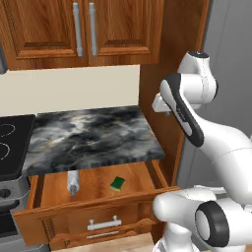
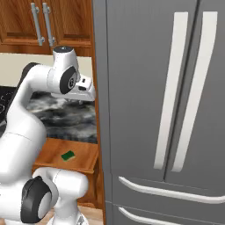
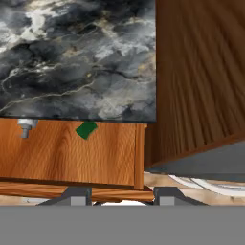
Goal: Restock the sink supplies by placing the sponge and soap dispenser on the counter and next to the sink. Make sure the soap dispenser is upright.
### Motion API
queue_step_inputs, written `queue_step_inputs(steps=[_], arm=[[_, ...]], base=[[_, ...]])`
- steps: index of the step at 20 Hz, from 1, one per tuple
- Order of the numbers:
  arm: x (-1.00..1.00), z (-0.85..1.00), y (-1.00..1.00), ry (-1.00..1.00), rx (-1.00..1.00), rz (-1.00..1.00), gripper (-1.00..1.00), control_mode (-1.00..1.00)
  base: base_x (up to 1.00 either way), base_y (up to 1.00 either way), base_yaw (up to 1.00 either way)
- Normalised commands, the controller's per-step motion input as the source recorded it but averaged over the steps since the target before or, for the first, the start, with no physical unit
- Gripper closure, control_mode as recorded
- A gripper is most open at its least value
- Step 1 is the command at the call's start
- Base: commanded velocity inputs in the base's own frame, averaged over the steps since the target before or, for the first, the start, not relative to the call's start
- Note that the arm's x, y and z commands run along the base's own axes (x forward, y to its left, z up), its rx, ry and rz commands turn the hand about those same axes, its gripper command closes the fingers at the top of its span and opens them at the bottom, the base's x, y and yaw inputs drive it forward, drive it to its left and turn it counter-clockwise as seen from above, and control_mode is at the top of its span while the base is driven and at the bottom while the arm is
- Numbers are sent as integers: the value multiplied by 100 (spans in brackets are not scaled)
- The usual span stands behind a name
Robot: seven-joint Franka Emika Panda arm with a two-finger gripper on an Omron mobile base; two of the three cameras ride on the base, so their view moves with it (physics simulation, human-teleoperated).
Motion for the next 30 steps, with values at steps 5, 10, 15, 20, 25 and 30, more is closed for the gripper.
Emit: queue_step_inputs(steps=[5, 10, 15, 20, 25, 30], arm=[[-3, 0, 0, -1, 0, 0, -100, 100], [0, 0, 0, 0, 0, 0, -100, 100], [0, 0, 0, 0, 0, 0, -100, 100], [0, 0, 0, 0, 0, 0, -100, 100], [19, -75, 13, 9, -1, 2, -100, -100], [61, -100, 36, 21, 0, 8, -100, -100]], base=[[-57, 20, 0], [-50, 85, 0], [-1, 57, 0], [1, 7, 0], [0, 5, 0], [0, 0, 0]])
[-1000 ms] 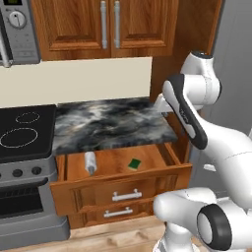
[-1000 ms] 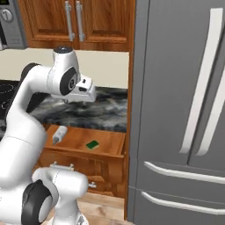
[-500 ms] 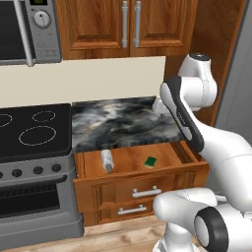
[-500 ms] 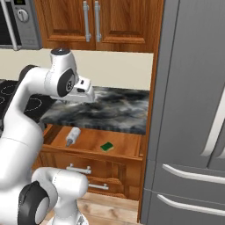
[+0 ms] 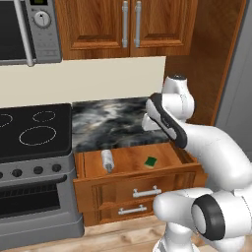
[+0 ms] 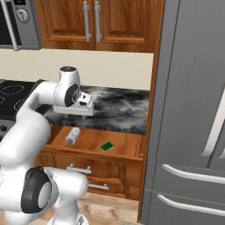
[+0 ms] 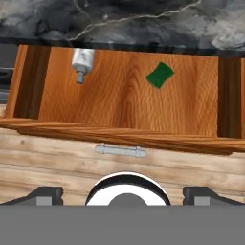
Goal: Restock the sink supplies by placing the sponge and soap dispenser on the counter and next to the sink. Make sure the soap dispenser is upright.
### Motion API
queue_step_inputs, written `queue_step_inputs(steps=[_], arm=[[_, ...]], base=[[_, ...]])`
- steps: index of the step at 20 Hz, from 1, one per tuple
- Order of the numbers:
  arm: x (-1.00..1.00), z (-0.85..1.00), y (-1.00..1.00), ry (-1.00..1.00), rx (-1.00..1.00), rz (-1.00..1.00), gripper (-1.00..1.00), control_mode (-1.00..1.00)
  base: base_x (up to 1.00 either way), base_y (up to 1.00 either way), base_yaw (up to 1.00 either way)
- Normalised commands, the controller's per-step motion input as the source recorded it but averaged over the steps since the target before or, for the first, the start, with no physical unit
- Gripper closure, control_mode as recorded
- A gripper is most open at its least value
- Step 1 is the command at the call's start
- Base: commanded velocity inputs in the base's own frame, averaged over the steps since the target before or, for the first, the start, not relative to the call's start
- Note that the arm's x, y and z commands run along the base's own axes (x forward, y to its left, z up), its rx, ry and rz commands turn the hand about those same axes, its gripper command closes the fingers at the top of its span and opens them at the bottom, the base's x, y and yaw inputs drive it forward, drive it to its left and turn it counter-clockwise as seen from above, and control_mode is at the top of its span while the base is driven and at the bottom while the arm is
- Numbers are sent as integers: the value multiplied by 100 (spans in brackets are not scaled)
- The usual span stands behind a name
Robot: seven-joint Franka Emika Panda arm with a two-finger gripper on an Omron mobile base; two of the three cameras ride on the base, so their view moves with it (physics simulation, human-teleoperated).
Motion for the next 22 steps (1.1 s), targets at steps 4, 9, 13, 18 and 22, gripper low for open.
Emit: queue_step_inputs(steps=[4, 9, 13, 18, 22], arm=[[10, -100, 54, 4, -5, 7, -100, -100], [13, -98, 21, 0, -3, 1, -100, -100], [40, -99, 20, 0, 0, 0, -100, -100], [44, -81, 7, 0, 0, 0, -100, -100], [38, -53, 0, 1, 0, 0, -100, -100]], base=[[0, 0, 0], [0, 0, 0], [0, 0, 0], [0, 0, 0], [0, 0, 0]])
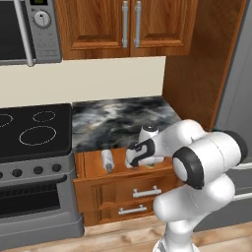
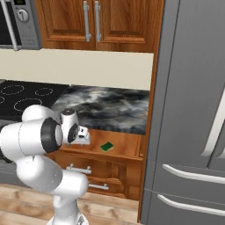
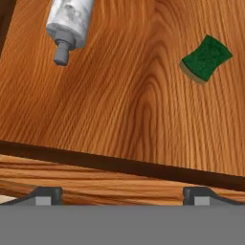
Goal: Restock the sink supplies by placing the sponge and soap dispenser on the counter and next to the sink. Make sure the soap dispenser is upright.
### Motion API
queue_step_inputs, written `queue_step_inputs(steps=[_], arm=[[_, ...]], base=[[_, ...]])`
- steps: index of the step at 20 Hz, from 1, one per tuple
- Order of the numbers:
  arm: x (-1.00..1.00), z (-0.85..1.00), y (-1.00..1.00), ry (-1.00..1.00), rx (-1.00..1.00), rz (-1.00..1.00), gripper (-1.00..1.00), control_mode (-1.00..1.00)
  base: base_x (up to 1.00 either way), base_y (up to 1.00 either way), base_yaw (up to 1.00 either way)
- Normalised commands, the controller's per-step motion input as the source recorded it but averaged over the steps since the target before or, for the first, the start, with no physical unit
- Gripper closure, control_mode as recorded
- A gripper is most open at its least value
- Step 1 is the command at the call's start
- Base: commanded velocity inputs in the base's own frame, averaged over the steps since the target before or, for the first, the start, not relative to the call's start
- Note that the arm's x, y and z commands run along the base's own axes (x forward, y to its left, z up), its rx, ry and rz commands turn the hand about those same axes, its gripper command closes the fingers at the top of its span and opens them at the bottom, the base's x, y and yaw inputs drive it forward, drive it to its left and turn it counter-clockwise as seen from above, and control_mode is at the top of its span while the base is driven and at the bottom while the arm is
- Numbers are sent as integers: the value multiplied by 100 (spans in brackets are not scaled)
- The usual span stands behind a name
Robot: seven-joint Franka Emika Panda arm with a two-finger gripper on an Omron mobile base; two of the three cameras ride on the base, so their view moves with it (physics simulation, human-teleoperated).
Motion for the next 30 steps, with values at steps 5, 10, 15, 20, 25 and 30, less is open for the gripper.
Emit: queue_step_inputs(steps=[5, 10, 15, 20, 25, 30], arm=[[29, -35, 8, 2, 0, 0, -100, -100], [2, -29, 5, 10, 0, 0, -100, -100], [-28, -20, 0, 14, 0, 0, -100, -100], [-54, -46, -3, 11, 0, 0, -100, -100], [-94, -46, -19, 4, 6, 0, -100, -100], [-100, -41, -25, 1, 8, 0, -100, -100]], base=[[0, 0, 0], [0, 0, 0], [0, 0, 0], [0, 0, 0], [0, 0, 0], [0, 0, 0]])
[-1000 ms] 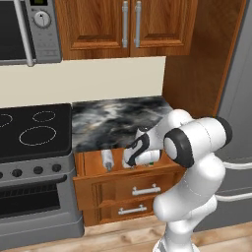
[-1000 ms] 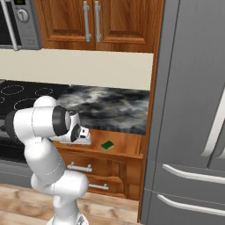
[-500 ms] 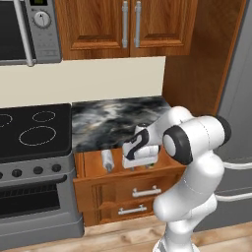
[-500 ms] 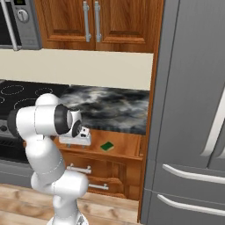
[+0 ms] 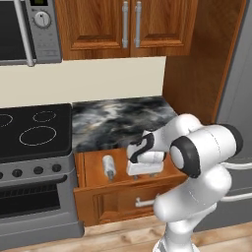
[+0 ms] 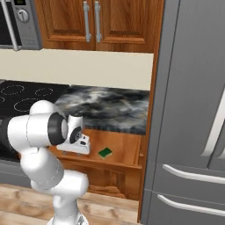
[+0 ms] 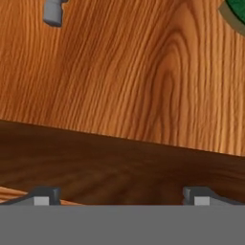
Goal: Restock the sink supplies by placing the sponge and soap dispenser on the counter and next to the sink. Make sure the soap dispenser is upright.
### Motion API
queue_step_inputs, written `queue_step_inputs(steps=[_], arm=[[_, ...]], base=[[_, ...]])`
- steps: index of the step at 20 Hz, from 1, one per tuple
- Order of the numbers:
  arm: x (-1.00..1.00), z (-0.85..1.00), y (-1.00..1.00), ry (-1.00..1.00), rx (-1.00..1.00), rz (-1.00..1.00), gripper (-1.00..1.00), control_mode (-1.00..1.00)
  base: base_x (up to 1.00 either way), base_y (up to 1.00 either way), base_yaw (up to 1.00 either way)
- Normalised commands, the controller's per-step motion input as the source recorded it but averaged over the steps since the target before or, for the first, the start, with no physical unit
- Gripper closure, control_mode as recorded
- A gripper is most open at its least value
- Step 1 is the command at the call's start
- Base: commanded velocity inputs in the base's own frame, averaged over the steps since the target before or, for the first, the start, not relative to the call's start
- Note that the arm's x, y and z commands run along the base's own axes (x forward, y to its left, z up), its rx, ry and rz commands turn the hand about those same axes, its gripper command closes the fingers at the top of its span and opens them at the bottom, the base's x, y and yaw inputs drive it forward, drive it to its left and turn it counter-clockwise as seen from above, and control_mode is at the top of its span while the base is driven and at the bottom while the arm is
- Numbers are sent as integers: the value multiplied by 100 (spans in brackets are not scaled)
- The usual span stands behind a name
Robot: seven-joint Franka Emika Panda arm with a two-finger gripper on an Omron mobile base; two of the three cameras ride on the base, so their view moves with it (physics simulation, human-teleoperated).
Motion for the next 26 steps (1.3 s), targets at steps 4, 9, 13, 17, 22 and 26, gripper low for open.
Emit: queue_step_inputs(steps=[4, 9, 13, 17, 22, 26], arm=[[-100, -40, -29, 2, 7, 0, -100, -100], [-70, -4, -13, 4, 2, 3, -100, -100], [88, 30, 55, 6, 0, 0, -100, -100], [77, -4, 77, 0, -1, 0, -100, -100], [62, -29, 66, 0, -7, 0, -100, -100], [54, -11, 31, 0, -1, 0, -100, -100]], base=[[0, 0, 0], [0, 0, 0], [0, 0, 0], [0, 0, 0], [0, 0, 0], [0, 0, 0]])
